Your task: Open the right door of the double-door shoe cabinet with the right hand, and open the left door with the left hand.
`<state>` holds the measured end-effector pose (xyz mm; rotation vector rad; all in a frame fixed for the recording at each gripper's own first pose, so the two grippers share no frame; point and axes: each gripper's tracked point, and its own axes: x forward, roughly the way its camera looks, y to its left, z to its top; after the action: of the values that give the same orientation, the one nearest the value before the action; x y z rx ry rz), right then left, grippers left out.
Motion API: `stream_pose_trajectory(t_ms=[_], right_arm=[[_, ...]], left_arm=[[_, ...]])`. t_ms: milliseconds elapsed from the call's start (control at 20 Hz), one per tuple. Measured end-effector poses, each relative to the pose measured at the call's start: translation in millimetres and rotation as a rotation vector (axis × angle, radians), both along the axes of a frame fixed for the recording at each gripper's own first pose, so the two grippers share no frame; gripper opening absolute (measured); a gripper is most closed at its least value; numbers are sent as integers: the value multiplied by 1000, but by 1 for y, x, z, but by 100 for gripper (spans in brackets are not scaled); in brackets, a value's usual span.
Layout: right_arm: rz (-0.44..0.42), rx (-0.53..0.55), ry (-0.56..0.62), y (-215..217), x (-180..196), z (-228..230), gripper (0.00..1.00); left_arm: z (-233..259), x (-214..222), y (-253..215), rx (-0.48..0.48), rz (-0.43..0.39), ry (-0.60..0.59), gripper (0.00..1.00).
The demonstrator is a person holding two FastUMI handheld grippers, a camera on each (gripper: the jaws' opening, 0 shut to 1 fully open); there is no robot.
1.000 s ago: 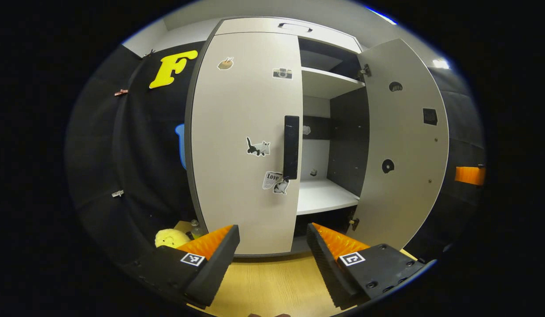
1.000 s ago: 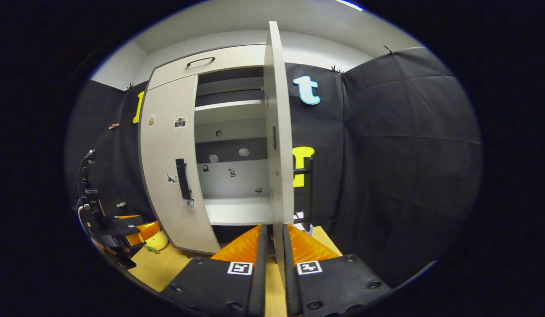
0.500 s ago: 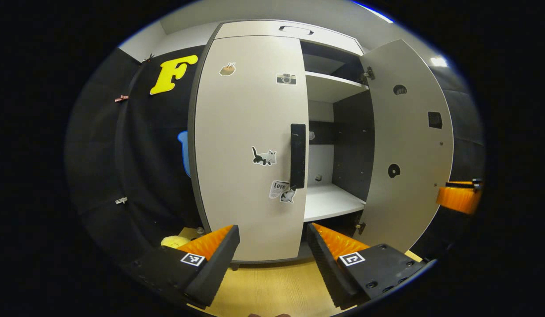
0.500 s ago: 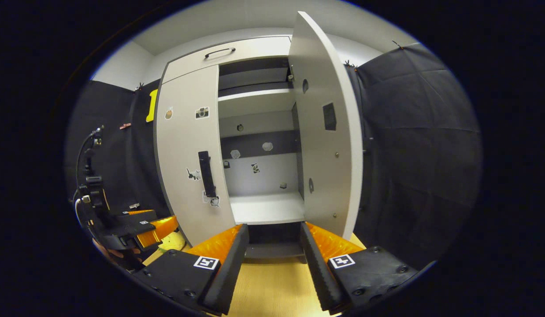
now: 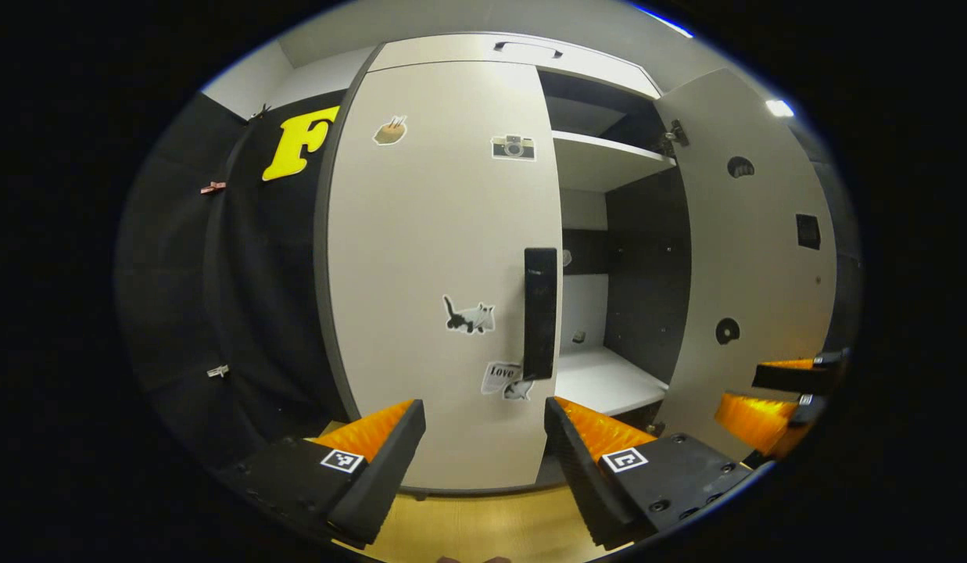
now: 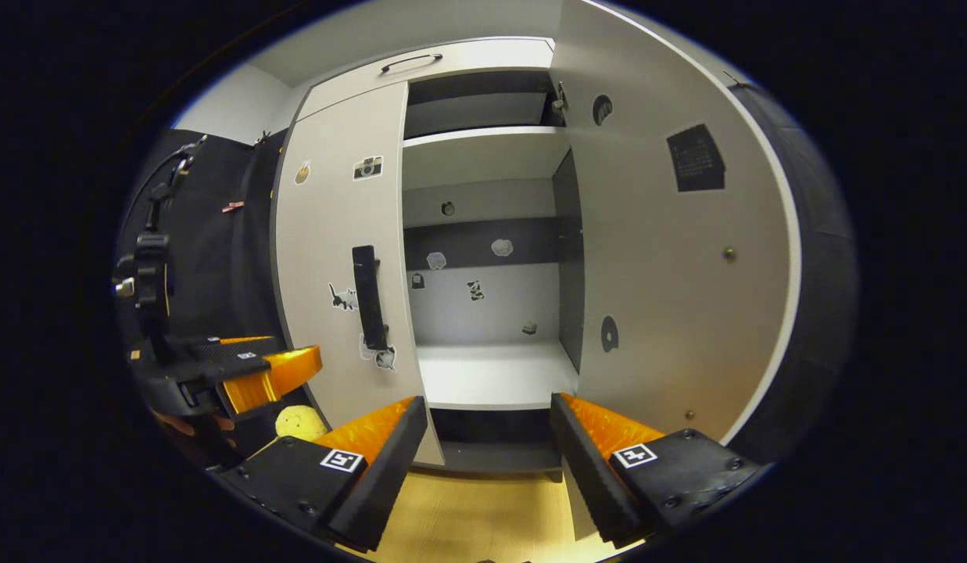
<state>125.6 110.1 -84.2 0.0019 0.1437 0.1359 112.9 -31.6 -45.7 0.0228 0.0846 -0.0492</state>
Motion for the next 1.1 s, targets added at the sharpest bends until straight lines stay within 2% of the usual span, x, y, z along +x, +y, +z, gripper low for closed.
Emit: stream_pose_trajectory(t_ms=[200, 400, 500, 550, 750, 850, 950, 1100], right_arm=[[26, -22, -8, 1, 10, -13, 100], [39, 2, 15, -5, 8, -28, 100], [38, 22, 29, -9, 5, -37, 100], [40, 38, 39, -11, 2, -41, 100], [66, 79, 74, -8, -5, -54, 98], [89, 65, 82, -5, -9, -60, 98], [114, 55, 91, -2, -11, -64, 98], [146, 54, 87, 3, -16, -62, 99]], left_arm=[[19, 37, -12, -60, 4, -9, 95], [28, 68, -23, -138, 1, 6, 95], [32, 70, -30, -139, -12, 5, 93], [29, 71, -31, -129, -4, 6, 84], [32, 71, -36, -77, 11, 0, 73], [39, 72, -45, -80, -10, -16, 73], [45, 80, -41, -69, 28, -35, 73], [44, 95, -46, -95, 29, -11, 73]])
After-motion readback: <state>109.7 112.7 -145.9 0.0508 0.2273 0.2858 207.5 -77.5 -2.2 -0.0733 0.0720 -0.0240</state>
